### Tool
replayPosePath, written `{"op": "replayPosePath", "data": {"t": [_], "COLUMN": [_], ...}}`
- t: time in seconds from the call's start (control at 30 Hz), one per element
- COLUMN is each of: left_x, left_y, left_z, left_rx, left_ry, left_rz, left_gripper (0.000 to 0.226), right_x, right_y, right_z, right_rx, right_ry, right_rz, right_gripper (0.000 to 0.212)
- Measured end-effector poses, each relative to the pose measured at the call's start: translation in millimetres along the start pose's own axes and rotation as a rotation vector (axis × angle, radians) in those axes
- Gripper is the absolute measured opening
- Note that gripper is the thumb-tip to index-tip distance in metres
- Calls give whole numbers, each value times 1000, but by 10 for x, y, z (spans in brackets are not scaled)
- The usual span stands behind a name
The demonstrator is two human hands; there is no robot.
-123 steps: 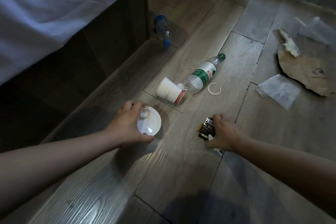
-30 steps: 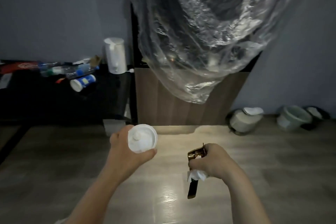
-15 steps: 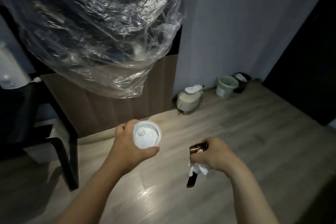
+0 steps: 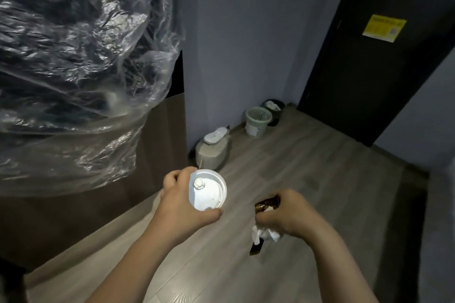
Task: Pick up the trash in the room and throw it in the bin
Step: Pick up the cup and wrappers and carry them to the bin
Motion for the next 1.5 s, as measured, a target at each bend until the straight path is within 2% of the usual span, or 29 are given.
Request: {"op": "replayPosePath", "data": {"t": [0.07, 0.17, 0.27, 0.43, 0.5, 0.63, 0.77, 0.9, 1.37, 1.5], "left_x": [-46, -157, -253, -532, -662, -1006, -1310, -1470, -1493, -1513], "left_y": [283, 690, 1159, 2025, 2396, 3102, 3714, 4318, 7153, 7873], "left_z": [54, 147, 268, 566, 694, 966, 1234, 1390, 1505, 1599], "left_rx": [54, 108, 138, 135, 129, 113, 116, 115, 157, 185], "left_ry": [22, 38, 57, 59, 53, 52, 42, 32, -36, -19], "left_rz": [17, 60, 78, 112, 124, 158, 189, 192, 245, 235], "left_gripper": [88, 87, 88, 85, 86, 88, 84, 80, 80, 83], "right_x": [68, 105, 82, 42, 53, 137, 155, 165, 838, 893], "right_y": [130, 345, 658, 1318, 1602, 2080, 2524, 3019, 5207, 5780], "right_z": [-159, -411, -705, -1301, -1616, -2300, -2930, -3378, -4576, -4903], "right_rx": [-57, -107, -146, -176, -205, -245, -301, -303, -312, -319], "right_ry": [29, 58, 89, 107, 119, 132, 142, 156, 107, 83], "right_rz": [-5, -1, 19, 26, 14, -44, -80, -70, -25, 40], "right_gripper": [6, 9, 23, 31, 31, 17, 28, 28, 14, 11]}}
Point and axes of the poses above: each hand's wrist, its own y-axis towards the middle knuckle, its own z-axis out of the palm, x = y × z, the point moved 9 cm from there along y, towards the middle knuckle, and after that the axes turned 7 degrees about x, right-handed, at the moved point
